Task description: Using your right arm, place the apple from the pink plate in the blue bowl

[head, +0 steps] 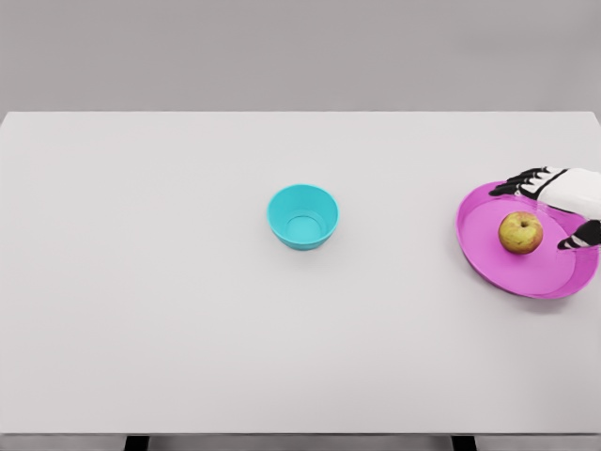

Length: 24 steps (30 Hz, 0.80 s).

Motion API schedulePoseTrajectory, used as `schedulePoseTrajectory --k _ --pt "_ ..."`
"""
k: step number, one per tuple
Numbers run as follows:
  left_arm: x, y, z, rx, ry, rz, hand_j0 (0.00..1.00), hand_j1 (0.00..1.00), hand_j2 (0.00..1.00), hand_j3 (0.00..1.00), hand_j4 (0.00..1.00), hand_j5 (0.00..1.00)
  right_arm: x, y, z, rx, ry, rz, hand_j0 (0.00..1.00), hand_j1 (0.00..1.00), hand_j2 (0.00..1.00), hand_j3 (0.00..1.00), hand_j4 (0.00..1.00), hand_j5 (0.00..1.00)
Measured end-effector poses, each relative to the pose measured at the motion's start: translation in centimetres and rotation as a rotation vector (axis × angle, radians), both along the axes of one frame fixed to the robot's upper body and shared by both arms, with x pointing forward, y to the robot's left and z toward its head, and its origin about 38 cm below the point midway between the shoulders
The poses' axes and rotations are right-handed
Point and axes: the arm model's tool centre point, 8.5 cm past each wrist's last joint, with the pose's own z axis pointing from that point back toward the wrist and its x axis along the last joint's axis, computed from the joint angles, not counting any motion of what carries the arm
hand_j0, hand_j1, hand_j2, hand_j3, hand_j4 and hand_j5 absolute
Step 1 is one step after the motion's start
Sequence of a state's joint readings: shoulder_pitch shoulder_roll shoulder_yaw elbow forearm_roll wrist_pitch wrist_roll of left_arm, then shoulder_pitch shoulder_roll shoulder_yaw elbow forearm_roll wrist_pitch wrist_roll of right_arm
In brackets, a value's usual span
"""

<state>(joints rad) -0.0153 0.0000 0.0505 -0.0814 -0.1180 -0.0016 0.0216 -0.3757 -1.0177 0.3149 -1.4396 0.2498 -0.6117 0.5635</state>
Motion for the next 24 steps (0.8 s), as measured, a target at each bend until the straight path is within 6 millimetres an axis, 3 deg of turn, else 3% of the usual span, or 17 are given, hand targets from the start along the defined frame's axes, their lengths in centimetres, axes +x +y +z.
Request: schedulePoseTrajectory --k 1,5,13,16,24 --pt "0.0 0.0 0.0 0.000 0.000 0.000 1.00 1.00 1.00 1.00 1.00 1.00 0.6 0.2 0.1 -0.006 0.006 0.002 1.00 1.00 1.00 1.00 1.00 1.00" --pt "0.0 0.0 0.0 0.000 0.000 0.000 1.00 1.00 1.00 1.00 1.00 1.00 0.5 0.1 -2.9 -0.030 0.100 -0.003 1.00 1.00 1.00 1.00 1.00 1.00" --pt "0.0 0.0 0.0 0.000 0.000 0.000 1.00 1.00 1.00 1.00 1.00 1.00 0.6 -0.2 -3.7 -0.040 0.127 -0.011 1.00 1.00 1.00 1.00 1.00 1.00" --pt "0.0 0.0 0.0 0.000 0.000 0.000 1.00 1.00 1.00 1.00 1.00 1.00 1.6 0.1 -2.9 -0.041 0.110 -0.010 1.00 1.00 1.00 1.00 1.00 1.00" --pt "0.0 0.0 0.0 0.000 0.000 0.000 1.00 1.00 1.00 1.00 1.00 1.00 1.8 -0.2 -5.0 -0.041 0.164 -0.031 1.00 1.00 1.00 1.00 1.00 1.00"
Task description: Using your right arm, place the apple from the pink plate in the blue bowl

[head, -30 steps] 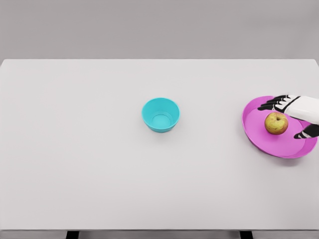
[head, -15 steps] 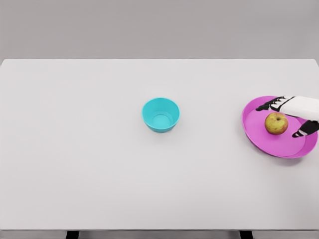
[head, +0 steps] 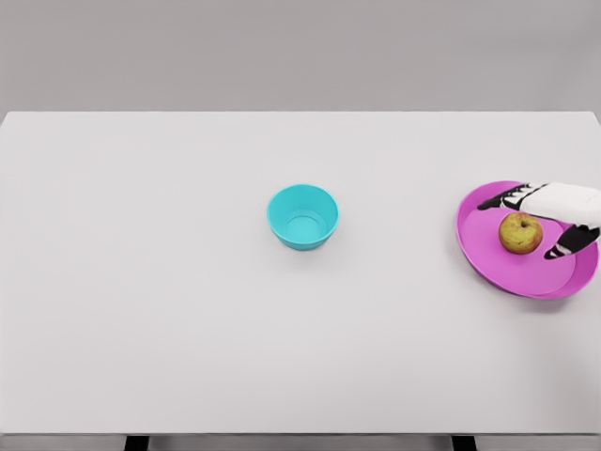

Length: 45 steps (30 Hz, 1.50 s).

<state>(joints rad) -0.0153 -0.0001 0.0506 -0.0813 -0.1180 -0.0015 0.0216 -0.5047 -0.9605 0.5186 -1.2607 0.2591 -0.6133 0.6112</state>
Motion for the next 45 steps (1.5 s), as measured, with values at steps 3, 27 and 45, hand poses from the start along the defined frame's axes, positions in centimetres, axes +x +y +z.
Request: schedulePoseTrajectory --k 3,27,45 --pt "0.0 0.0 0.0 0.000 0.000 0.000 1.00 1.00 1.00 1.00 1.00 1.00 0.0 0.0 -0.4 0.000 0.011 -0.003 1.00 1.00 1.00 1.00 1.00 1.00" --pt "0.0 0.0 0.0 0.000 0.000 0.000 1.00 1.00 1.00 1.00 1.00 1.00 0.0 0.2 -1.1 0.005 0.026 -0.004 0.56 0.56 0.56 0.56 0.56 0.56" --pt "0.0 0.0 0.0 0.000 0.000 0.000 1.00 1.00 1.00 1.00 1.00 1.00 1.6 1.0 2.2 0.024 -0.057 0.015 0.52 0.52 0.52 0.52 0.52 0.52"
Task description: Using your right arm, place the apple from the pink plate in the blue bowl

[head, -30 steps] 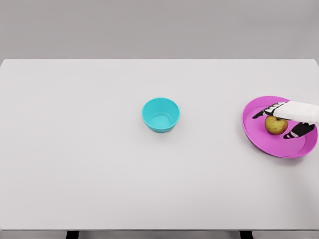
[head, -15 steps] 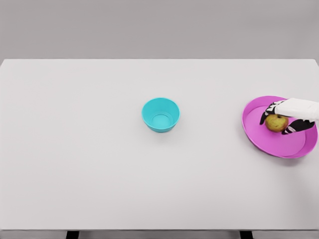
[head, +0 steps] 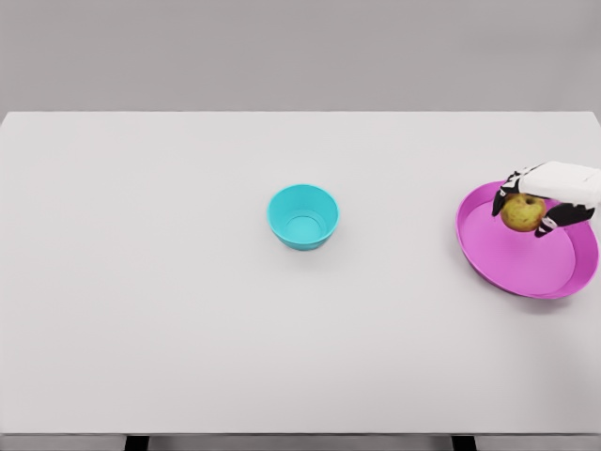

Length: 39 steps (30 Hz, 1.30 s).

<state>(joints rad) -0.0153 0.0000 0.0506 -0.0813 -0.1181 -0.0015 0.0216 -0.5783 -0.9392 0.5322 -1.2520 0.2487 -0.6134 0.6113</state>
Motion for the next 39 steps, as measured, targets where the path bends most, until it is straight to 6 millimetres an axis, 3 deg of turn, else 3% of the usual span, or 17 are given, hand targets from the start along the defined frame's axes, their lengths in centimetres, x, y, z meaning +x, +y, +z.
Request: schedulePoseTrajectory --k 22,39 --pt "0.0 0.0 0.0 0.000 0.000 0.000 1.00 1.00 1.00 1.00 1.00 1.00 1.5 6.5 1.8 0.095 -0.084 0.133 0.52 0.52 0.52 0.52 0.52 0.52" --pt "0.0 0.0 0.0 0.000 0.000 0.000 1.00 1.00 1.00 1.00 1.00 1.00 1.9 13.8 1.9 0.215 -0.123 0.267 0.52 0.52 0.52 0.52 0.52 0.52"
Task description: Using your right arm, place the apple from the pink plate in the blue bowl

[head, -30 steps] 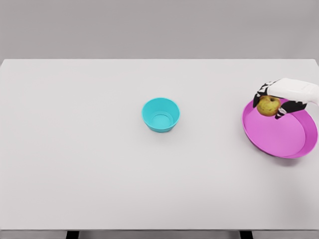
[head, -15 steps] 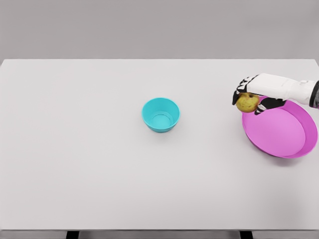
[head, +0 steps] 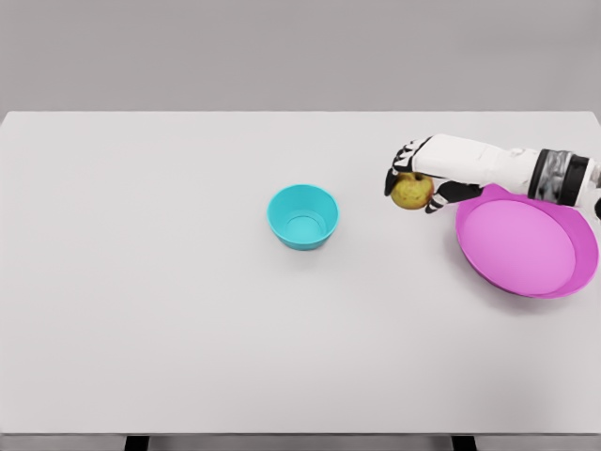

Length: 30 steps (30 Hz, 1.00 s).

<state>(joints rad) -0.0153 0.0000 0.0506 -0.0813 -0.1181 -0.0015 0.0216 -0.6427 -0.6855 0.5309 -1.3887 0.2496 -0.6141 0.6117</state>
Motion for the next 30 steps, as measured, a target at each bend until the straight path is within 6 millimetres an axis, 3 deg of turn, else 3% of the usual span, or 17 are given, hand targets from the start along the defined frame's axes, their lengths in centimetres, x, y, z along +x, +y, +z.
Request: schedulePoseTrajectory --k 15,23,30 --pt "0.0 0.0 0.0 0.000 0.000 0.000 1.00 1.00 1.00 1.00 1.00 1.00 -0.2 5.5 -0.3 0.085 -0.009 0.094 0.52 0.52 0.52 0.52 0.52 0.52" --pt "0.0 0.0 0.0 0.000 0.000 0.000 1.00 1.00 1.00 1.00 1.00 1.00 0.1 8.4 0.5 0.123 -0.033 0.140 0.52 0.52 0.52 0.52 0.52 0.52" --pt "0.0 0.0 0.0 0.000 0.000 0.000 1.00 1.00 1.00 1.00 1.00 1.00 0.0 10.8 -0.2 0.126 -0.023 0.177 0.52 0.52 0.52 0.52 0.52 0.52"
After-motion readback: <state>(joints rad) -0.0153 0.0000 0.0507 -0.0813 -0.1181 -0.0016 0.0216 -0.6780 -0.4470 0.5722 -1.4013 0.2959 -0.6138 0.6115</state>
